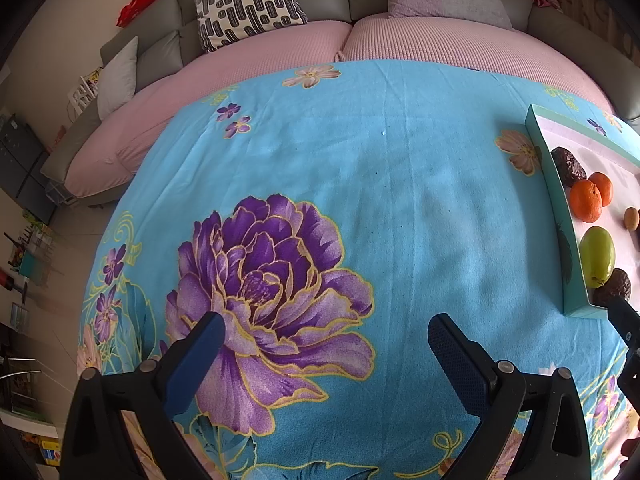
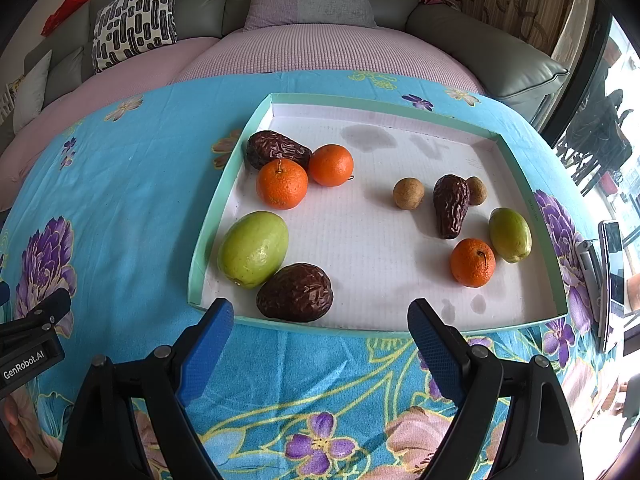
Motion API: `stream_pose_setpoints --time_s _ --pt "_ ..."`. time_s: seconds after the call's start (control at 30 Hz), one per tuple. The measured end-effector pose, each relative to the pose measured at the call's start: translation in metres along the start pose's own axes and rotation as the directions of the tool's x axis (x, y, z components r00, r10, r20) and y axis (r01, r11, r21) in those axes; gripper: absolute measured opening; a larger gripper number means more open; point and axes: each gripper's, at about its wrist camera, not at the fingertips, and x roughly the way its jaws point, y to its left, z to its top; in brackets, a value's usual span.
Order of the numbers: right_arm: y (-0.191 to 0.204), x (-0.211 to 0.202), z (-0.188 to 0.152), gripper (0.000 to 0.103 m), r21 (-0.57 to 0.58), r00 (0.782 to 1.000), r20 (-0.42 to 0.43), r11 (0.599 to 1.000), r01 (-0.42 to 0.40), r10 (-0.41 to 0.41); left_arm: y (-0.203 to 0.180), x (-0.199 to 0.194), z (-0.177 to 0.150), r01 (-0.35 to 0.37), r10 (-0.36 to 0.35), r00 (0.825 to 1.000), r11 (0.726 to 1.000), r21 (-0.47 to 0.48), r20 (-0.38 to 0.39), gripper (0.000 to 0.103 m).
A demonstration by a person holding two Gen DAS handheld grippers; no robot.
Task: Organize fruits
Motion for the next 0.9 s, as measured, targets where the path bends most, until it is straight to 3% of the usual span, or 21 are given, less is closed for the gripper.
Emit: stream_pose_setpoints --time_s 0.9 --pt "-0.0068 -0.0027 0.0012 0.089 0.023 1.000 -0.004 1.000 0.014 -0.014 0.0019 -0.0007 0.0016 -0.011 0.011 1.000 1.000 -0.024 0.002 0.103"
